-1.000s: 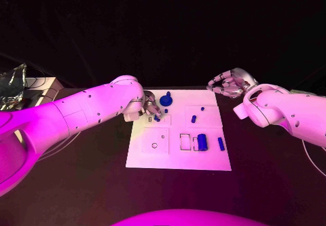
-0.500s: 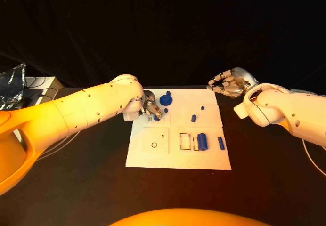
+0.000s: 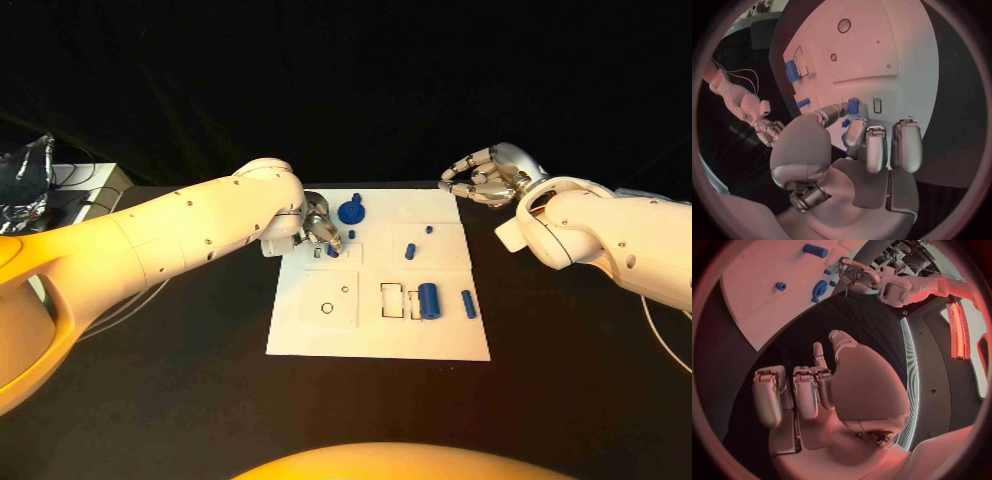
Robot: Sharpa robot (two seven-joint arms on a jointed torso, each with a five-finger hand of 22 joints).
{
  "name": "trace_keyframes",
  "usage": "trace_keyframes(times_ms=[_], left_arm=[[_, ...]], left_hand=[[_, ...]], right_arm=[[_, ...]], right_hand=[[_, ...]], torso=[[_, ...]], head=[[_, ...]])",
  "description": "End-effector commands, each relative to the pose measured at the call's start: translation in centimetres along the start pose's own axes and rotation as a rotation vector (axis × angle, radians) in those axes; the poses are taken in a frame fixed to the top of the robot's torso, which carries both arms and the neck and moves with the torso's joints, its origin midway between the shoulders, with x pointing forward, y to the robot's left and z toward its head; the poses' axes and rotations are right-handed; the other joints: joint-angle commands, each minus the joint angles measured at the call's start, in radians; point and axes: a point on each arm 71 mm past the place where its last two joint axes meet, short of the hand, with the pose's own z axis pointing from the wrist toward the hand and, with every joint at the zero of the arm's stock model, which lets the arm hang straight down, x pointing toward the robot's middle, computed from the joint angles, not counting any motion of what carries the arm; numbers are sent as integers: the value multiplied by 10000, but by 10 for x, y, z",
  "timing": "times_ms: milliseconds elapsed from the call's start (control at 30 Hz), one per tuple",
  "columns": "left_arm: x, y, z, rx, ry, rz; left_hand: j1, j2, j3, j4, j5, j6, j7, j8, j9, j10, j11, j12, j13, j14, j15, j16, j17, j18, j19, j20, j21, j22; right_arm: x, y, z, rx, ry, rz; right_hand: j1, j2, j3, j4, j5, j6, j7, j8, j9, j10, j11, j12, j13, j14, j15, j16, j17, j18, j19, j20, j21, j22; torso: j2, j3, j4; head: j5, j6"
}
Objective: Assemble the parts on the task board
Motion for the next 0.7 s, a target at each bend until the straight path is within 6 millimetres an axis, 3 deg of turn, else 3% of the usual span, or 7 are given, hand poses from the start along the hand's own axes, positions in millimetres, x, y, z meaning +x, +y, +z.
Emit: trace_keyframes(times_ms=[33, 367, 700], left_arm=[[6, 1, 3, -108, 276, 226], [6, 1, 4, -144, 267, 213], [6, 0, 4, -119, 293, 209]], left_hand=[[134, 257, -45, 51, -76, 1128, -1048, -68, 2927, 39, -11, 34, 4, 1040, -59, 44, 2634, -129, 40, -58, -28, 8], [91, 261, -114, 133, -112, 1145, -1046, -101, 2953, 39, -8, 32, 12, 1040, -58, 44, 2634, -130, 42, -58, -29, 11], [-210, -18, -716, 616, -125, 1230, -1067, -270, 3116, 29, -20, 16, 49, 1040, -64, 44, 2634, -131, 49, -62, -39, 19]], right_arm=[[1, 1, 0, -164, 137, -53], [1, 1, 0, -171, 143, -52], [1, 1, -1, -183, 141, -53]], right_hand=[[-40, -89, 64, 23, -57, -87, -11, 22, 8, 1049, 18, 61, 2629, 1019, -27, 54, 2598, 17, 900, -27, -53, 2416], [-40, -89, 64, 23, -57, -87, -11, 22, 8, 1049, 18, 61, 2629, 1019, -27, 54, 2598, 17, 900, -27, -53, 2416], [-40, -89, 64, 23, -57, -87, -11, 22, 8, 1049, 18, 61, 2629, 1019, -27, 54, 2598, 17, 900, -27, -53, 2416]], torso=[[-6, 2, 5], [0, 2, -4], [-9, 4, 3]], head=[[2, -7], [11, -5], [-2, -19]])
